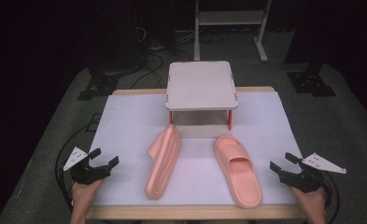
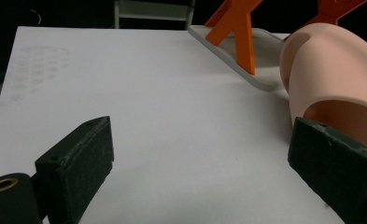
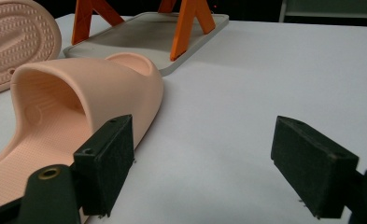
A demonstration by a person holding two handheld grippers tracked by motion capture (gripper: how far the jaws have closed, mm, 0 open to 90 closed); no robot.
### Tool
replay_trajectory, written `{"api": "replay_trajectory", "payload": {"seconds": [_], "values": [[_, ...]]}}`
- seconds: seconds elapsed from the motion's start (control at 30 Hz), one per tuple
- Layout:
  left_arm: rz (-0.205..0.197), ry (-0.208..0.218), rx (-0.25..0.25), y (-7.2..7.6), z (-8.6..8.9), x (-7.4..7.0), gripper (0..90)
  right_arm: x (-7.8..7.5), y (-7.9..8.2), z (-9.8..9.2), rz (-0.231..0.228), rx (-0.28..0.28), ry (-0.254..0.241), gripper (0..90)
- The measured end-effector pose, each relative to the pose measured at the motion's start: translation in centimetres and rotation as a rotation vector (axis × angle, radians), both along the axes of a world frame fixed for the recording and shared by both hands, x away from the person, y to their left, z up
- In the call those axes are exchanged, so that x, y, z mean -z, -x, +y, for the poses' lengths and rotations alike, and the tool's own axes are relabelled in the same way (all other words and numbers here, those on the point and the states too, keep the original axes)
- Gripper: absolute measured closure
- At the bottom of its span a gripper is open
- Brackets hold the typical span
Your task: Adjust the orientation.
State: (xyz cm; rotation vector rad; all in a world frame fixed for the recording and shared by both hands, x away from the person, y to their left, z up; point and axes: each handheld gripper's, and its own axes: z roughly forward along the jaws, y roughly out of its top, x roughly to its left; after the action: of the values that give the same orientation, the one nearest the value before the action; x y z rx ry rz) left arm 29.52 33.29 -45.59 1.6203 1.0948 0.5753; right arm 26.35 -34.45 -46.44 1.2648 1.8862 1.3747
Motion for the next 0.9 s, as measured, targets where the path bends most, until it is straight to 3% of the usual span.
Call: {"api": "replay_trajectory", "payload": {"seconds": [0.53, 0.7, 0.9], "values": [[-0.017, 0.016, 0.011, -0.1, -0.6, -0.2, 6.6, -0.1, 0.4, -0.2, -0.009, 0.013, 0.006, 20.5], [-0.017, 0.058, 0.013, -0.6, -1.0, -0.4, 7.1, -0.3, 0.4, -0.3, -0.017, 0.016, 0.002, 20.5], [-0.016, 0.067, 0.057, -1.6, -2.0, -0.8, 13.8, -0.3, 0.3, 0.0, -0.011, 0.008, 0.006, 20.5]]}}
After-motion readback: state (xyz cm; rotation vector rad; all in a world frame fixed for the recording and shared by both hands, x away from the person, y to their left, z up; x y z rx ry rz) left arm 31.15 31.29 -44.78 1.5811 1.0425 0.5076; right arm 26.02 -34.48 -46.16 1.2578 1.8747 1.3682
